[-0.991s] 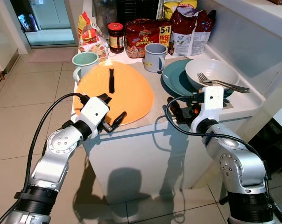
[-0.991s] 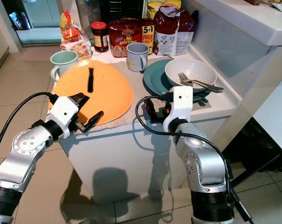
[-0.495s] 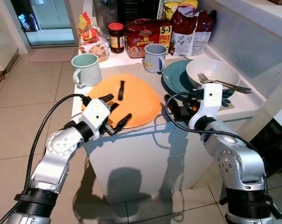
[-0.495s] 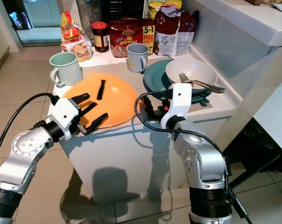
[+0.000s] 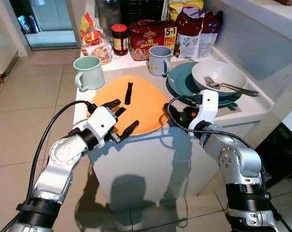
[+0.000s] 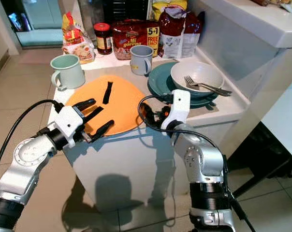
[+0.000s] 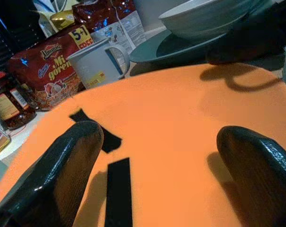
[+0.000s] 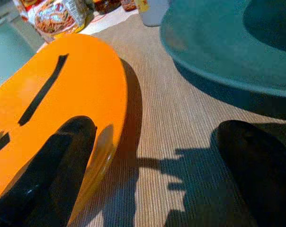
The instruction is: Setting the table
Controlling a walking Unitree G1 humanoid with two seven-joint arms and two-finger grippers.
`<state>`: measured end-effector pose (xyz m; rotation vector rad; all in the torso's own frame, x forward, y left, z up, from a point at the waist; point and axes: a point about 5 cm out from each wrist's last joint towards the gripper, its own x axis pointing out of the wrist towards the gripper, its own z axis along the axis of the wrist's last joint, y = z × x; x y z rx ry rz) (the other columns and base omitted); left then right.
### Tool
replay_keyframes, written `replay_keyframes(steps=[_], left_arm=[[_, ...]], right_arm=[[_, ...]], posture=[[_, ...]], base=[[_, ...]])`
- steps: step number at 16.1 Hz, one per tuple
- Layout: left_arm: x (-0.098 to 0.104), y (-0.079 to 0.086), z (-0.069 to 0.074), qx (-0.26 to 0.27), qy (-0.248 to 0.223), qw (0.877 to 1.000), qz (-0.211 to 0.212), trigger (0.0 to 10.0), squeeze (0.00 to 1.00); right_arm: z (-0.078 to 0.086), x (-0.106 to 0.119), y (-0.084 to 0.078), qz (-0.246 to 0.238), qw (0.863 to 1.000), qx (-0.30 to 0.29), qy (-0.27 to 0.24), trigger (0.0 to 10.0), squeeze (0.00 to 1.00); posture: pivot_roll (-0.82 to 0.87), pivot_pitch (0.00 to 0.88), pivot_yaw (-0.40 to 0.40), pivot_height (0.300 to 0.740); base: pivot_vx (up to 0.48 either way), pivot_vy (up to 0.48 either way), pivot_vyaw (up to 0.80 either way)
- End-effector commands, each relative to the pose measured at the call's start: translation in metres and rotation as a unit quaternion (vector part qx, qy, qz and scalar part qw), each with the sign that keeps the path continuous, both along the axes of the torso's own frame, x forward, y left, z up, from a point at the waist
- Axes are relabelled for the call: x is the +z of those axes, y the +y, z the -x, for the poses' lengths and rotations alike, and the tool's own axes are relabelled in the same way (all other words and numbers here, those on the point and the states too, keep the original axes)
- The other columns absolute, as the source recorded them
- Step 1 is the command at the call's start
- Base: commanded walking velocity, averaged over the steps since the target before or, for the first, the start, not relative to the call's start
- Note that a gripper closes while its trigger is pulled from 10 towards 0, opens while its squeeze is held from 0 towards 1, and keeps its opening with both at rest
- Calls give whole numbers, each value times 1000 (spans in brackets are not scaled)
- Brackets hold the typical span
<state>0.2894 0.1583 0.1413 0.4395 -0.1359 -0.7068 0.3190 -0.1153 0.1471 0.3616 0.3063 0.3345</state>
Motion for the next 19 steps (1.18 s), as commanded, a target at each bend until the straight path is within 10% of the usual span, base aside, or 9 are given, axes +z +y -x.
replay_keyframes(steps=[1, 12, 13, 14, 19], left_arm=[[-22, -2, 6, -3, 42, 999, -24, 10000, 0], [-34, -13, 13, -4, 31, 999, -21, 10000, 0], [-35, -13, 13, -5, 31, 999, -21, 10000, 0], [-35, -14, 13, -6, 31, 999, -22, 10000, 0], [-35, -14, 12, -7, 28, 999, -23, 10000, 0]], right_arm=[[-5, 6, -3, -18, 1000, -7, -5, 10000, 1000], [-9, 1, 15, -145, 981, 121, 34, 10000, 1000], [-8, 0, 16, -159, 978, 129, 43, 4941, 0], [-8, -1, 16, -170, 976, 127, 49, 0, 0], [-8, -2, 15, -186, 973, 130, 50, 0, 0]], posture=[[111, 0, -34, 740], [111, 0, -56, 740], [111, 0, -56, 740], [111, 0, -56, 740], [110, 0, -55, 740]], base=[[0, 0, 0], [0, 0, 0], [0, 0, 0], [0, 0, 0], [0, 0, 0]])
